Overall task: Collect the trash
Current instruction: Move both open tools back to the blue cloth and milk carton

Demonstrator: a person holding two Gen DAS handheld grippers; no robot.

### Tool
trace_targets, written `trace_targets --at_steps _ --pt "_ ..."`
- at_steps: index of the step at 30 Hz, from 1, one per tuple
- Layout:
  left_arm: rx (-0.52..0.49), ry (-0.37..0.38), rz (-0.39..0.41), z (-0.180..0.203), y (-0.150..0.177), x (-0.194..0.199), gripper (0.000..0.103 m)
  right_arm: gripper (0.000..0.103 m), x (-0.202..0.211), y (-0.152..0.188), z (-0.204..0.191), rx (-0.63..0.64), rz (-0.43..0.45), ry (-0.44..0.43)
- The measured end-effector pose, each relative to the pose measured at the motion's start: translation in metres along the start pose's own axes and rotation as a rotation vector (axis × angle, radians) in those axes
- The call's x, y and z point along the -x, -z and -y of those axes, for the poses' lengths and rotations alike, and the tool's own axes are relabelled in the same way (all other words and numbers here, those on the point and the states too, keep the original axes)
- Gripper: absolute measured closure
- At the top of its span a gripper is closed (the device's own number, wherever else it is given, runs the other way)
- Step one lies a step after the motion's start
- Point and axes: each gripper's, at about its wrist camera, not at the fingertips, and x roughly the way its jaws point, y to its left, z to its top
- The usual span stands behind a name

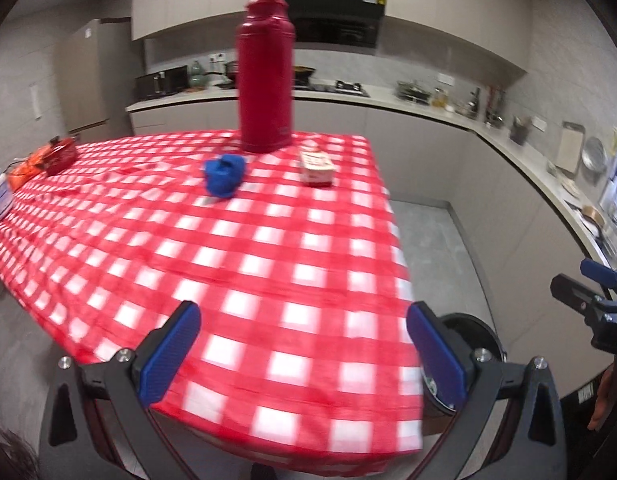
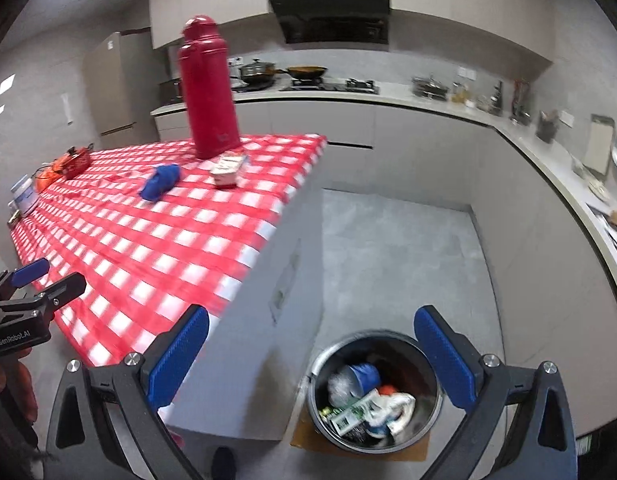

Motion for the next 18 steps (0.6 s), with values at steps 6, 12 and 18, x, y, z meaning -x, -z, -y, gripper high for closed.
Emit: trace_targets --at_steps 6,12,18 --pt "0.025 -0.035 0.016 -0.032 -0.01 -0.006 0.0 0.0 -0.017 -0.023 -0.035 0.038 0.013 -0.037" --pt "0.044 -0.037 0.025 -0.061 -0.025 -0.026 0.0 0.0 -0.042 -0.047 -0.069 0.053 0.026 -0.063" --pt "0.039 -0.026 0.008 -0.088 -0.048 -0.061 0.0 0.0 -0.076 -0.077 -0.101 0.063 0.023 -0.073"
